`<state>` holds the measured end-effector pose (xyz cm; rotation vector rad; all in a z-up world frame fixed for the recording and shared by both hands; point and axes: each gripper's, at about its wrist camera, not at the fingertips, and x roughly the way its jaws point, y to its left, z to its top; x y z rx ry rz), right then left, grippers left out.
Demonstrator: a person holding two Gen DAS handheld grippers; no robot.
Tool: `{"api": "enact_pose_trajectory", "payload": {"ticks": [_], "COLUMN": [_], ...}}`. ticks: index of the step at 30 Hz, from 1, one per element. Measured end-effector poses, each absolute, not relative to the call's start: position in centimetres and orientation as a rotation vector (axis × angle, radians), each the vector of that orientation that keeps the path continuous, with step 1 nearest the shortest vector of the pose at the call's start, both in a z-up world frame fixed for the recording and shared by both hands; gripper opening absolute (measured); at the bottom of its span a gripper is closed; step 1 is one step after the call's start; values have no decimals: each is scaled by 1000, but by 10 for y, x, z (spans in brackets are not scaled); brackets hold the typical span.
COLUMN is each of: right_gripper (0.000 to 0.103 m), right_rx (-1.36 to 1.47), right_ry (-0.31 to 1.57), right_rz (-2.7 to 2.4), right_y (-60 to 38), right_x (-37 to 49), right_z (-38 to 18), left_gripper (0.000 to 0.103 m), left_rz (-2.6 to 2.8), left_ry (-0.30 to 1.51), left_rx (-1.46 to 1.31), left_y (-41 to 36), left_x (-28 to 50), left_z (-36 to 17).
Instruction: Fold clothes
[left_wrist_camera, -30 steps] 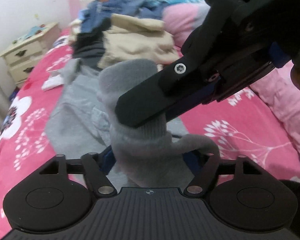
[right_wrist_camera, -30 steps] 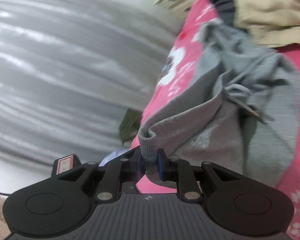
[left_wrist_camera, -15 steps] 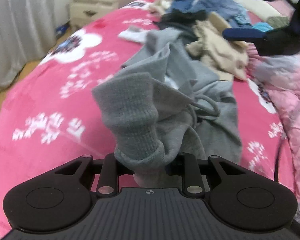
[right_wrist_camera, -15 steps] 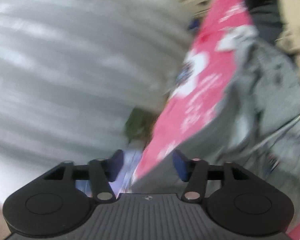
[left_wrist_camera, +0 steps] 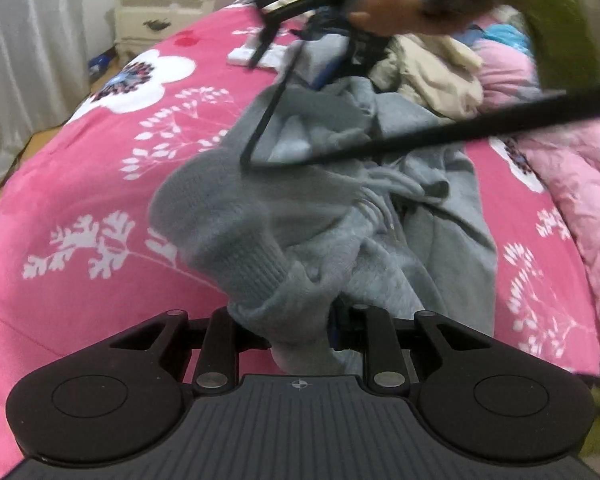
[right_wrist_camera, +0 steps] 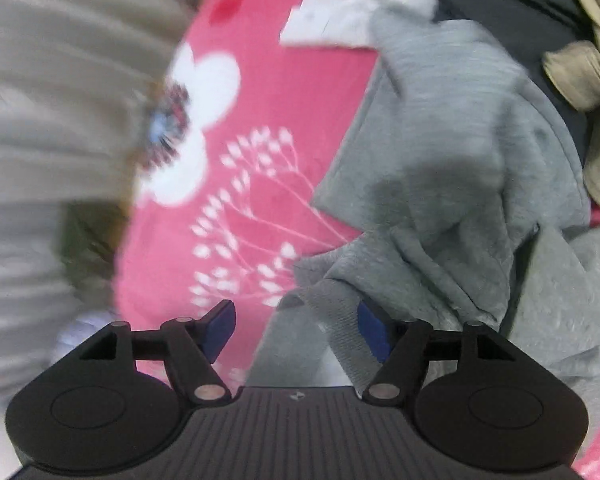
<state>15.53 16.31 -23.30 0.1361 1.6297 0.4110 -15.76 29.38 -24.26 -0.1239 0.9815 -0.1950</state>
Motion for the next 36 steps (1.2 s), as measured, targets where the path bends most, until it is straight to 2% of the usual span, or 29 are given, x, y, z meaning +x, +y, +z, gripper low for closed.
{"api": "enact_pose_trajectory", "payload": {"ticks": [3,10,13,14,15,16,17,19,22,26,28,29,30,31,32,33,36], "right_gripper": [71,70,49,30,17,14,4,4,4,4,8,14,31,43,62,71,79], "right_rx": [-38,-133,-156,-162,-169,-171,-151,-43,301,588,599,594,592,603,622,641,673], "right_ry": [1633,1649,1634,1626,1619,1614,1615,1615,1623,1539,1510,1512,1515,1517,1509,1496,1472], "right_rz": [314,247,300,314,325,336,347,351,356,366,385,394,401,409,422,443,507], "right_y": [188,190,184,178,172,165,155,130,72,4,-13,-18,-22,-26,-29,-31,-32], "right_x": [151,148,146,145,143,141,139,137,129,106,99,98,97,98,99,101,108], "right_z": [-245,-254,-237,-229,-222,-216,-209,-201,-198,-196,-193,-190,-188,-186,-185,-183,-186], "left_gripper": [23,21,20,19,19,19,18,18,17,17,17,17,17,17,17,17,17], "left_rz": [-209,-251,-267,-273,-283,-293,-303,-326,-344,-369,-396,-413,-436,-454,-472,-488,-519], "left_ry": [965,895,867,857,847,840,832,805,756,695,689,686,682,678,674,670,654], "left_rx": [-100,-9,24,40,58,74,91,126,182,263,317,343,367,390,413,437,503], "left_y": [292,282,278,276,274,272,270,264,254,235,219,210,201,192,183,175,157], "left_x": [-165,-179,-185,-188,-190,-192,-193,-198,-207,-223,-232,-236,-239,-241,-242,-242,-240], "left_z": [-242,-239,-233,-230,-227,-224,-220,-212,-199,-186,-187,-188,-189,-190,-191,-193,-198]}}
